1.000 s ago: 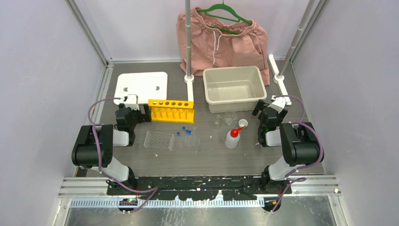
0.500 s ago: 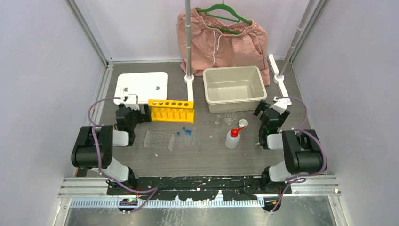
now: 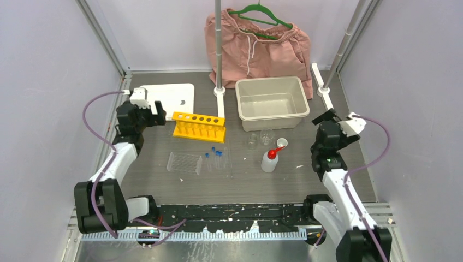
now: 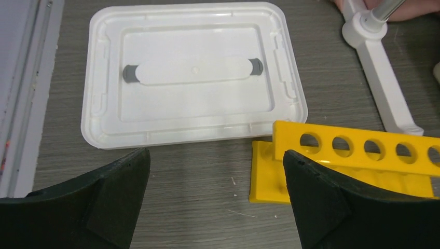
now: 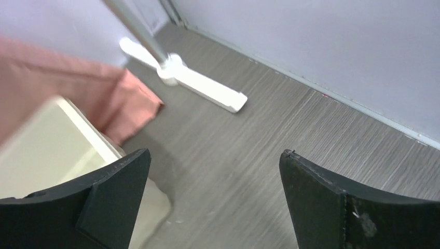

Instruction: Organize the chemistry lab equipment

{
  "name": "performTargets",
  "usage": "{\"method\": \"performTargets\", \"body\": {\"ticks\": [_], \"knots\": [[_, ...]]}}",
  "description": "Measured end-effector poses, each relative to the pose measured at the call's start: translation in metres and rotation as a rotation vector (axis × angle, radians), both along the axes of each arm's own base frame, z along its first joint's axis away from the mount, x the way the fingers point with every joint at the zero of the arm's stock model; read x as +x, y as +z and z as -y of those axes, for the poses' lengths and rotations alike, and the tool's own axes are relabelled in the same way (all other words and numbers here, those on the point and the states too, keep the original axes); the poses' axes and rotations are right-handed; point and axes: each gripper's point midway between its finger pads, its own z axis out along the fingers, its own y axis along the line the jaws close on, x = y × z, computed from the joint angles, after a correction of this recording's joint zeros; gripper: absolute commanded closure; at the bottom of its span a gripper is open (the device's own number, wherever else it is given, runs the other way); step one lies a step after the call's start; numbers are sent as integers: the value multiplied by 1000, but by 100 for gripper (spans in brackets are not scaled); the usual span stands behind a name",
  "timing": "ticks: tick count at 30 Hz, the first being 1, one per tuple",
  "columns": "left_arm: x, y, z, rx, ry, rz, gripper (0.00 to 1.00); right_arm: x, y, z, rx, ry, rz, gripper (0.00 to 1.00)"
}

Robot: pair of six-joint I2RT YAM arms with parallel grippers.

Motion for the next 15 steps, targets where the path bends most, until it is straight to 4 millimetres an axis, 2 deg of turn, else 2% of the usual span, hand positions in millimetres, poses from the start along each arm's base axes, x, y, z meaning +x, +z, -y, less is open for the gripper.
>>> {"method": "performTargets", "body": {"ticks": [3, 7, 10, 12, 15], "knots": [[-5, 23, -4, -20, -23, -38, 0, -16, 36, 3, 130, -75, 130, 0], [-11, 50, -2, -39, -60, -106, 0, -15, 70, -15, 232, 23, 219, 0], [-17, 69, 3, -55, -87, -148, 0, 3, 96, -36, 280, 135, 161, 0], [-19, 83, 6, -67, -102, -178, 0, 22, 115, -50, 296, 187, 79, 0], [-21, 96, 7, -80, -108, -229, 0, 58, 152, -91, 264, 276, -35, 0]]}}
